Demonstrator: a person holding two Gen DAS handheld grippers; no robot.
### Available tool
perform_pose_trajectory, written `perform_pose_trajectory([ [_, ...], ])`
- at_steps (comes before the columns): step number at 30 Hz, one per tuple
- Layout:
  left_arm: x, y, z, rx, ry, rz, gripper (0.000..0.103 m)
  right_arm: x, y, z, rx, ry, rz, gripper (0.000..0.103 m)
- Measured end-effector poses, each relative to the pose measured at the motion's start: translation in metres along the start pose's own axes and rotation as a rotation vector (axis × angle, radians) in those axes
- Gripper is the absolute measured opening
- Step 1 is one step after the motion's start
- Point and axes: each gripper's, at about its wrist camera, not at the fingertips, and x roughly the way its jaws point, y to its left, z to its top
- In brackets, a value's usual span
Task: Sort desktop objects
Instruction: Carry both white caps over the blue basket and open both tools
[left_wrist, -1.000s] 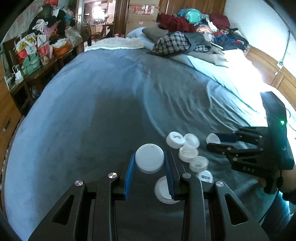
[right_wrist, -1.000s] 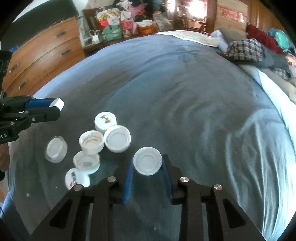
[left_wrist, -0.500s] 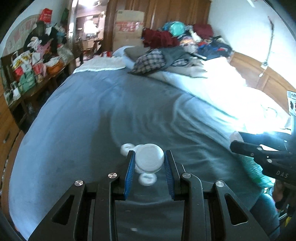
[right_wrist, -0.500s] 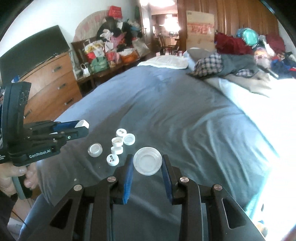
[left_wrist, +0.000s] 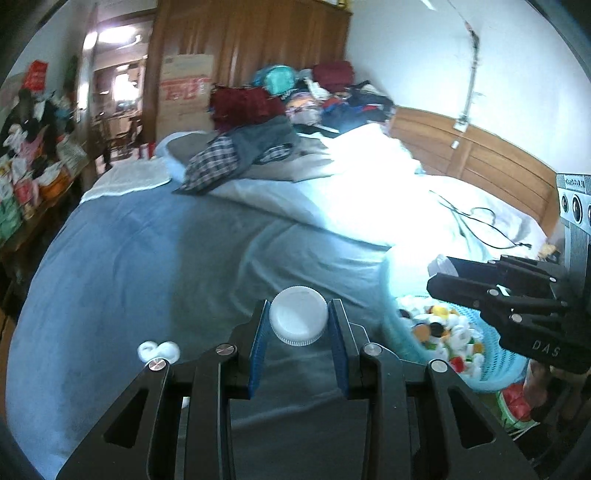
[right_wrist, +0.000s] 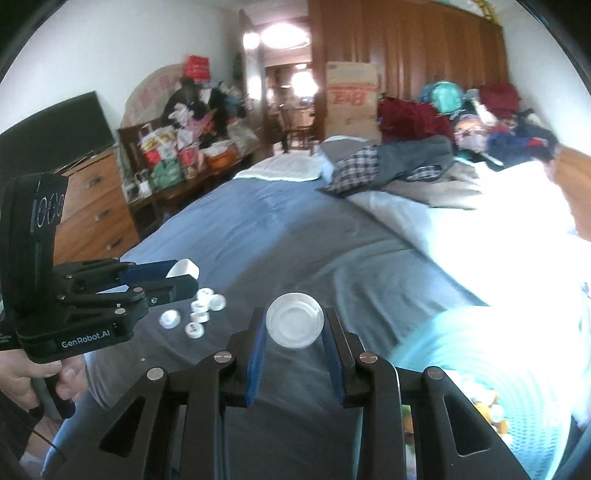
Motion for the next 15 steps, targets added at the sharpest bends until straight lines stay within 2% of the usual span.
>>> perform_pose_trajectory([
  [7,0.013,-0.057,0.019,0.089,0.001,-0.067,0.027,-0.043,-0.049,-0.009,0.072,-0.034,-0.091,0.032],
  [15,0.042,-0.128,0.030,0.178,0.044,-0.143,0.027,-0.080,-0.098,-0.029,0.139,-0.040,-0.179,0.032],
])
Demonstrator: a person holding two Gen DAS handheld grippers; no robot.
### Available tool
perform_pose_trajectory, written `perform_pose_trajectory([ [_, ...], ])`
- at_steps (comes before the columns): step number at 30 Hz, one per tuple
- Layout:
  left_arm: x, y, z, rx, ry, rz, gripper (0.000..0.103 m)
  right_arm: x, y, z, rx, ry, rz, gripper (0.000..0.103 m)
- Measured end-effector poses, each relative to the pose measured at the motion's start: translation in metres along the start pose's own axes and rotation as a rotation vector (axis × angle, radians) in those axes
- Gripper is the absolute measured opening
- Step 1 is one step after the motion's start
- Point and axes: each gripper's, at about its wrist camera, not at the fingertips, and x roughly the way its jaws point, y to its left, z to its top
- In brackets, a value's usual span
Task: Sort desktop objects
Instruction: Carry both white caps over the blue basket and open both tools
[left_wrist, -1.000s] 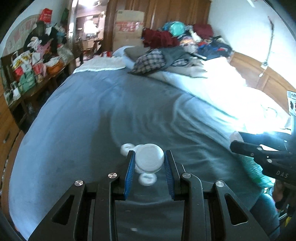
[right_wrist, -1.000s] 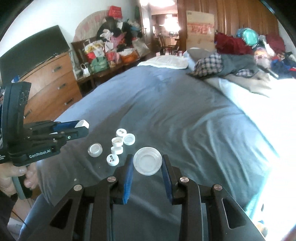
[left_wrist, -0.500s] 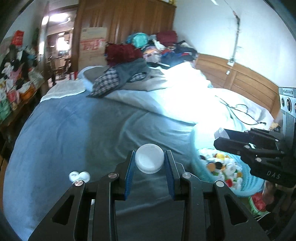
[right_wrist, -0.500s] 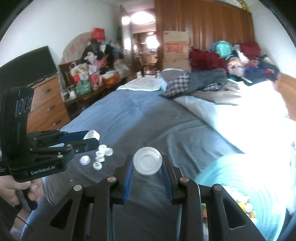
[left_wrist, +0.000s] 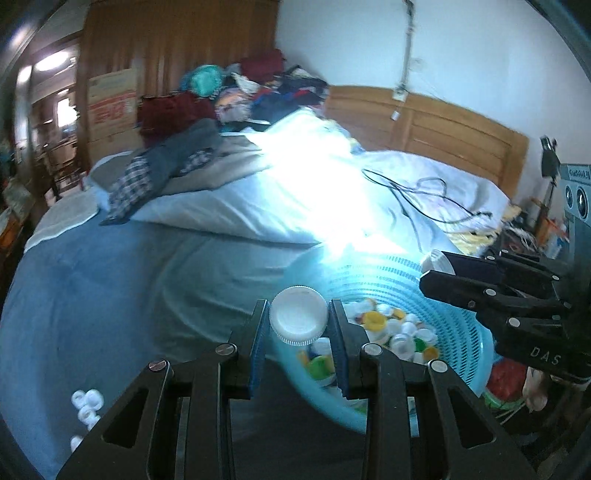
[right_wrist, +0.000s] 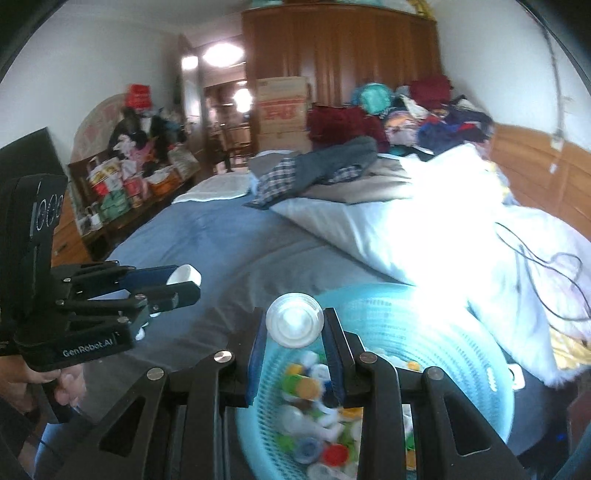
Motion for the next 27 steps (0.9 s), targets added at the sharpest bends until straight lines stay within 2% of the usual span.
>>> perform_pose_trajectory([
  [8,0.028,-0.047,0.010,0.078,0.046,-0.020,0.027,-0.009,-0.034,-0.011,0.055,0.010,-0.043,0.033],
  [15,0.037,-0.053,0.010,0.084,0.064,-0.023,0.027,-0.011,-0.045,-0.017,0.076,0.017,-0.048,0.033],
  [27,0.044,-0.051,0.008,0.073,0.079,-0.042,0.027,-0.003,-0.042,-0.018,0.081,0.034,-0.050,0.033],
])
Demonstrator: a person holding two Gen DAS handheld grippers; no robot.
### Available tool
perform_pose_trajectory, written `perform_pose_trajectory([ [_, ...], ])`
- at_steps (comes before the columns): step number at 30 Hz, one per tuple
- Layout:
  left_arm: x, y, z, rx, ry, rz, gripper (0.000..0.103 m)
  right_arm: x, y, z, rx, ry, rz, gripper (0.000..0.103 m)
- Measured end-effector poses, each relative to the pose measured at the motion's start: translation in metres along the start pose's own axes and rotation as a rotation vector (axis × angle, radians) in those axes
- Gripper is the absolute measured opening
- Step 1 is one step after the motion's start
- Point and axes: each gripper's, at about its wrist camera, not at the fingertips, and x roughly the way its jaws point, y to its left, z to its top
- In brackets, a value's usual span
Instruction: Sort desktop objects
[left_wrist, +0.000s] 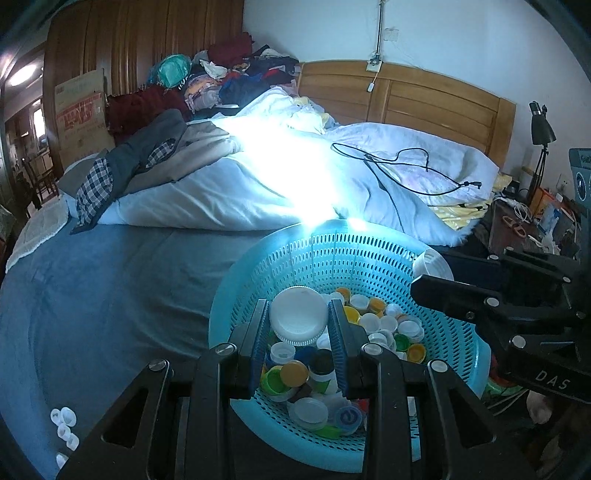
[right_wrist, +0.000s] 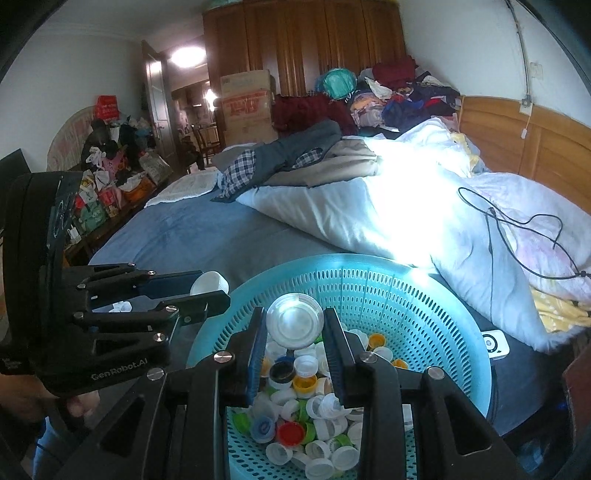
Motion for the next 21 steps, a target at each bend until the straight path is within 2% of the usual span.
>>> perform_pose_trajectory([
  [1,0.001,0.000,0.000,0.000,0.005,-0.005,0.030,0.001,0.001,0.000,0.000,0.003,-0.001,0.034],
  [2,0.002,0.001,-0.001,-0.002,0.007,-0.002,0.043,0.001,0.002,0.000,-0.001,0.003,-0.005,0.042],
  [4,0.000,0.004,-0.004,-0.017,-0.008,-0.001,0.057,0.000,0.002,0.000,0.002,-0.006,-0.012,0.058],
  [9,-0.009,0.025,-0.017,-0.055,-0.023,0.012,0.057,-0.001,0.007,0.002,0.003,-0.018,-0.016,0.058],
  [12,-0.026,0.061,-0.047,-0.097,-0.039,0.067,0.057,0.001,0.014,0.002,0.002,-0.023,-0.001,0.060],
  [13,-0.030,0.074,-0.059,-0.120,-0.036,0.086,0.057,0.004,0.019,0.000,-0.003,-0.021,0.011,0.064],
  [15,-0.041,0.111,-0.094,-0.177,-0.015,0.158,0.057,0.012,0.034,-0.005,-0.031,-0.002,0.043,0.065],
  [21,-0.081,0.238,-0.208,-0.459,0.071,0.410,0.057,0.057,0.097,-0.032,-0.125,0.120,0.169,0.065],
])
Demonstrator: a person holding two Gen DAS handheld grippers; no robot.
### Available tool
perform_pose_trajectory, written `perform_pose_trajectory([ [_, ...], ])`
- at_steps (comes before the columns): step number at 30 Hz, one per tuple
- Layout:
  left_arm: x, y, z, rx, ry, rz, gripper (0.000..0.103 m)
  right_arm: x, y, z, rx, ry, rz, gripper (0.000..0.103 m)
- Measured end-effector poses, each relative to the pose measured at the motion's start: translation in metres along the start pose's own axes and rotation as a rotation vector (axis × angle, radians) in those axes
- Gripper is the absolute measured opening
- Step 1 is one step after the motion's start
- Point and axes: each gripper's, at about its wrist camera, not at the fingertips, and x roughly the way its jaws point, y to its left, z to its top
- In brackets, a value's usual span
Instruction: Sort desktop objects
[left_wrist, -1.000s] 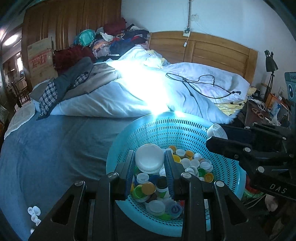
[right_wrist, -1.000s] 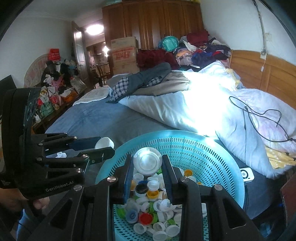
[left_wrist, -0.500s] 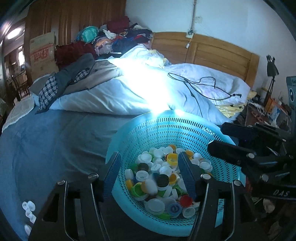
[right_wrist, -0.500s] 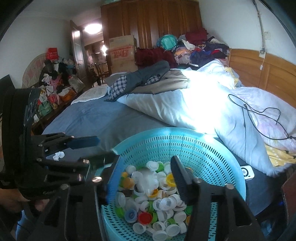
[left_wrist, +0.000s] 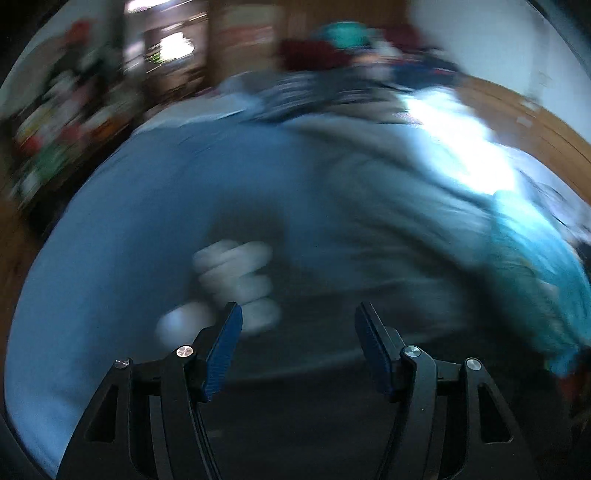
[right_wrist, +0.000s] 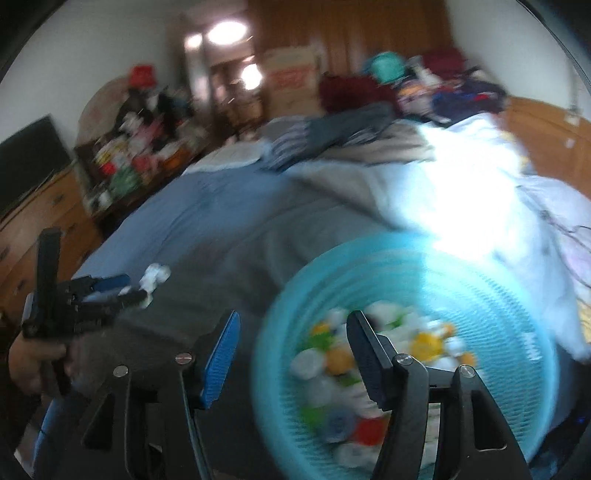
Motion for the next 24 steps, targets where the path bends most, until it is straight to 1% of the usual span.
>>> perform_pose_trajectory([
  [3,0.014,0.048,-0.012,-0.062,0.036,0.057,0.057,0.023,0.028,-0.004,-0.046,0.048,0.048,0.065],
  [5,0.024,0.058,-0.014,-0.060,0.051,0.046,0.057,0.035,0.041,-0.006,-0.071,0.071,0.070,0.065],
  [8,0.039,0.059,-0.014,-0.030,0.052,0.015,0.058,0.050,0.057,-0.008,-0.096,0.100,0.092,0.065],
  [12,0.060,0.059,-0.009,-0.018,0.069,0.019,0.058,0.064,0.069,-0.006,-0.113,0.129,0.095,0.065],
  [14,0.065,0.059,-0.009,0.000,0.063,0.021,0.057,0.067,0.075,-0.007,-0.115,0.135,0.093,0.065],
  [15,0.066,0.060,-0.009,0.014,0.063,0.024,0.055,0.069,0.075,-0.006,-0.116,0.138,0.092,0.065],
  [16,0.066,0.057,-0.008,0.037,0.061,0.034,0.043,0.069,0.076,-0.006,-0.116,0.140,0.090,0.065],
  [17,0.065,0.057,-0.009,0.050,0.064,0.035,0.034,0.071,0.076,-0.005,-0.117,0.141,0.087,0.065],
  [19,0.064,0.054,-0.007,0.060,0.073,0.035,0.034,0.073,0.079,-0.004,-0.116,0.144,0.084,0.065],
  [21,0.049,0.047,0.003,0.059,0.061,-0.007,0.034,0.074,0.080,-0.003,-0.118,0.146,0.088,0.065],
  [22,0.031,0.035,0.012,0.072,0.031,-0.042,0.034,0.075,0.082,-0.003,-0.121,0.145,0.093,0.065],
  [23,0.014,0.024,0.020,0.089,-0.013,-0.091,0.034,0.075,0.084,-0.003,-0.124,0.143,0.099,0.065],
  [24,0.004,0.010,0.024,0.133,-0.038,-0.148,0.035,0.075,0.085,-0.002,-0.128,0.142,0.106,0.065],
])
